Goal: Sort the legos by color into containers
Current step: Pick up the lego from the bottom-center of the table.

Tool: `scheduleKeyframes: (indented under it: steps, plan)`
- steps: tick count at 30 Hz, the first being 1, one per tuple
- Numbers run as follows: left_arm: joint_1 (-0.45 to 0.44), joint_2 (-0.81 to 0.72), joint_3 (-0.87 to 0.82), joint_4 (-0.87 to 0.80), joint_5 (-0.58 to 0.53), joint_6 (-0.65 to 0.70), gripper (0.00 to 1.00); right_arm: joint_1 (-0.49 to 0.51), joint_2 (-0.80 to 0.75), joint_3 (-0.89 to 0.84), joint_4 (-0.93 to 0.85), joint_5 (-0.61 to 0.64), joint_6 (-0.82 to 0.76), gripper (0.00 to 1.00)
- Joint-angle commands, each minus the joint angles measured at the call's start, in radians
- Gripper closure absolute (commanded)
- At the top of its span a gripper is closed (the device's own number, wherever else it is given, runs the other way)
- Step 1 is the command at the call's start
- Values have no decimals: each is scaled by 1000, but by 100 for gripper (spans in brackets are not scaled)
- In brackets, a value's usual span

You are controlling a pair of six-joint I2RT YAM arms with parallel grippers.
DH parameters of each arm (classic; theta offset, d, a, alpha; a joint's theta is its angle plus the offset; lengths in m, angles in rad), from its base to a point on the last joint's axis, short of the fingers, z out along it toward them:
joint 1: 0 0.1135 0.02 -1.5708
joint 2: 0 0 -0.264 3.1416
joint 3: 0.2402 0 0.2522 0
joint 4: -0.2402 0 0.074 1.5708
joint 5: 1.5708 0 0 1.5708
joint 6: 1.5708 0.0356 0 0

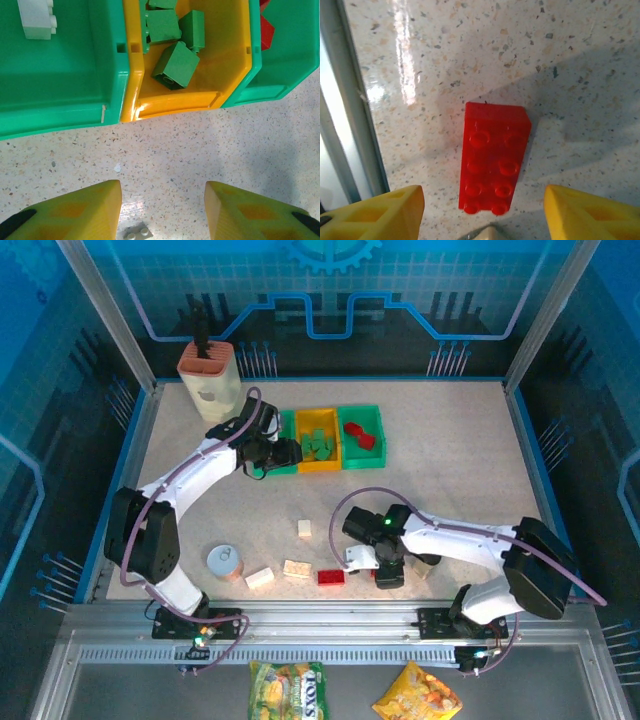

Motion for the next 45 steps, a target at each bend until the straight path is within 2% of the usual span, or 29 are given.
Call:
scheduleKeyframes:
  steps: [1,6,12,24,37,45]
  plan:
    - [11,-19,5,-15,-7,29,52,13,44,-21,54,23,30,35]
    - [12,-7,11,-20,0,31,52,8,107,-47,118,43,51,35]
    - [12,2,14,-26,2,33,52,-2,140,-46,120,-2,68,41]
    - [13,5,16,-27,-14,34,52,-10,52,-49,116,-37,58,59]
    - [21,-11,6,-43,-31,45,52,-43,28,-38,141,-83,56,70]
    - [31,-70,-50,-32,-70,42,52,-117,3,-1,221,-118,101,73]
